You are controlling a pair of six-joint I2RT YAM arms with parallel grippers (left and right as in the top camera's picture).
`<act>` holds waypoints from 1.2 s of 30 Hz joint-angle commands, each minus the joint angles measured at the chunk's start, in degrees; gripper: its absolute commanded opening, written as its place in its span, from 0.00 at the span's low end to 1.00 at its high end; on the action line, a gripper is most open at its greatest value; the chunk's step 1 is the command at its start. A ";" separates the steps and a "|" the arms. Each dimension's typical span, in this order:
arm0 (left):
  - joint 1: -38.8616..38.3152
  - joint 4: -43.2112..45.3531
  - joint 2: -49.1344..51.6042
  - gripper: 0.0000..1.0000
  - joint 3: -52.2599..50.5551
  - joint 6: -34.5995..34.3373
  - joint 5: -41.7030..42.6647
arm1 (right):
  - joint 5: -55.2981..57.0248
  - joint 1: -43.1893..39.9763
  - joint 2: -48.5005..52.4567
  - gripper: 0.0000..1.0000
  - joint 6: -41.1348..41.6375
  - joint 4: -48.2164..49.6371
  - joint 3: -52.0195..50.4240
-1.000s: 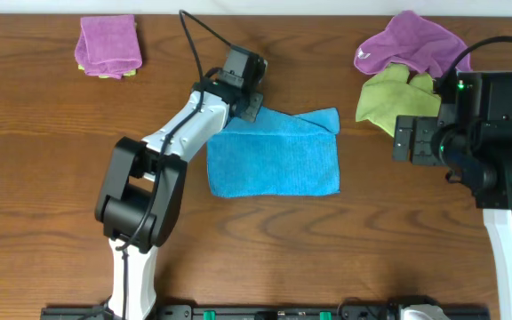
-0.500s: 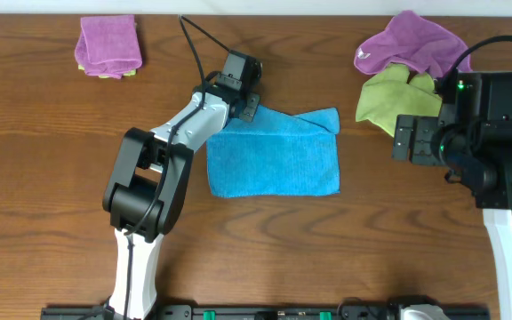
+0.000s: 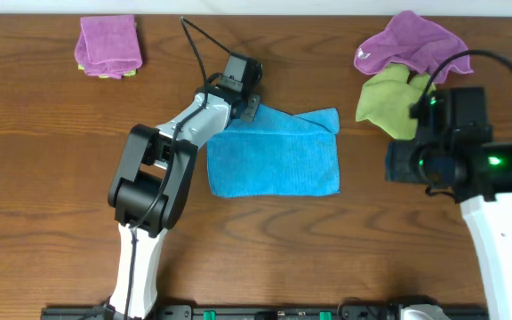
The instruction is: Fold the cloth
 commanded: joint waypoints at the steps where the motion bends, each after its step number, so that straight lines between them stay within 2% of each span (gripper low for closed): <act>1: 1.84 -1.03 3.80 0.06 -0.07 -1.44 -6.29 | -4.11 -0.28 0.13 0.59 0.61 0.90 -2.36; 5: 3.69 -1.97 3.80 0.06 -0.07 -2.73 -8.87 | -4.55 -0.24 0.13 0.53 0.68 2.25 -4.59; 11: 6.56 -6.01 3.80 0.06 -0.07 -4.02 -8.79 | -5.75 -0.24 0.13 0.51 1.07 4.52 -5.44; 16: 7.04 -5.92 3.80 0.06 -0.07 -4.02 -8.66 | -5.73 0.28 0.13 0.49 1.05 5.73 -5.44; 18: 7.02 -5.64 3.80 0.05 0.04 -4.00 -8.68 | -5.73 0.61 0.13 0.52 1.05 6.25 -5.44; 23: 6.99 -6.19 2.10 0.06 1.64 -4.46 -8.68 | -5.46 0.92 0.13 0.67 1.01 7.28 -5.44; 25: 6.99 -6.16 0.13 0.17 2.38 -5.09 -8.68 | -5.31 0.92 0.13 0.70 1.01 7.65 -5.44; 30: 7.02 -6.91 -7.21 0.30 3.63 -5.09 -8.66 | -5.31 0.94 0.13 0.70 0.26 8.70 -5.44; 34: 7.06 -13.73 -12.85 0.30 3.63 -8.22 -6.73 | -5.31 0.92 1.03 0.67 -3.32 9.57 -5.53; 36: 7.96 -18.93 -15.65 0.19 3.63 -10.93 -1.92 | -5.29 0.57 2.16 0.67 -6.14 10.47 -5.68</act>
